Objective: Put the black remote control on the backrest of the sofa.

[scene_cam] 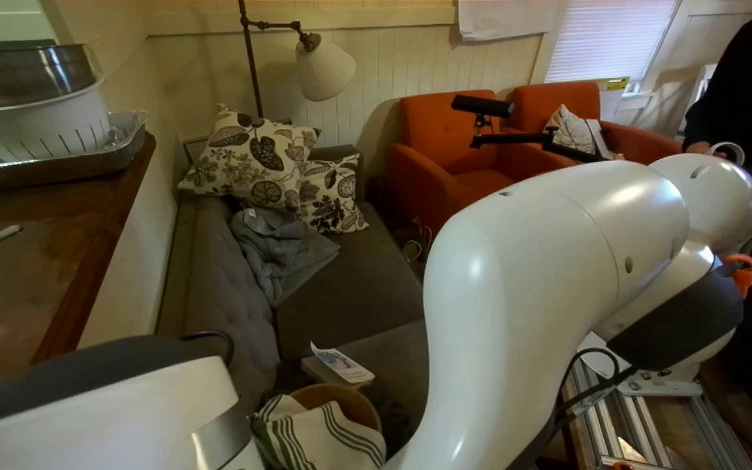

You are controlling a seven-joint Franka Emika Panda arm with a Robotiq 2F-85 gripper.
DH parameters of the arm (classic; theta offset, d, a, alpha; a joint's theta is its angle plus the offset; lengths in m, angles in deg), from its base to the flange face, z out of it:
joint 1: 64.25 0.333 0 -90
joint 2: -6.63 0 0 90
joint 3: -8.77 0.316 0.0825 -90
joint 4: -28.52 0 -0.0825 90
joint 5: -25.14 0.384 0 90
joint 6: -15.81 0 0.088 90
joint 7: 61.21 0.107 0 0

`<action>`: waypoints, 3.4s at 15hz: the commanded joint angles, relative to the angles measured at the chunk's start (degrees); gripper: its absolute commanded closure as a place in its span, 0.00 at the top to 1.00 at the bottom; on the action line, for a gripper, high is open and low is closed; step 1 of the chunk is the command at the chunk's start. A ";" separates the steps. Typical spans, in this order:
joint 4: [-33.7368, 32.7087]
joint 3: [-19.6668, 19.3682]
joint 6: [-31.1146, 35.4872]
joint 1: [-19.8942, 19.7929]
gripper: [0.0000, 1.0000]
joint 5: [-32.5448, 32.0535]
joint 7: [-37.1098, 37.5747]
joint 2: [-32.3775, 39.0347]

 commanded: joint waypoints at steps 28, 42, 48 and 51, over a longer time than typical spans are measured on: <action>-4.57 -8.76 -2.01 2.12 1.00 -1.00 20.36 4.45; -2.69 -13.60 -3.51 3.01 1.00 0.15 22.97 3.28; -2.75 -11.77 -4.85 2.06 1.00 0.81 23.72 -1.69; 0.23 -8.56 -9.77 1.70 1.00 2.67 15.36 -6.13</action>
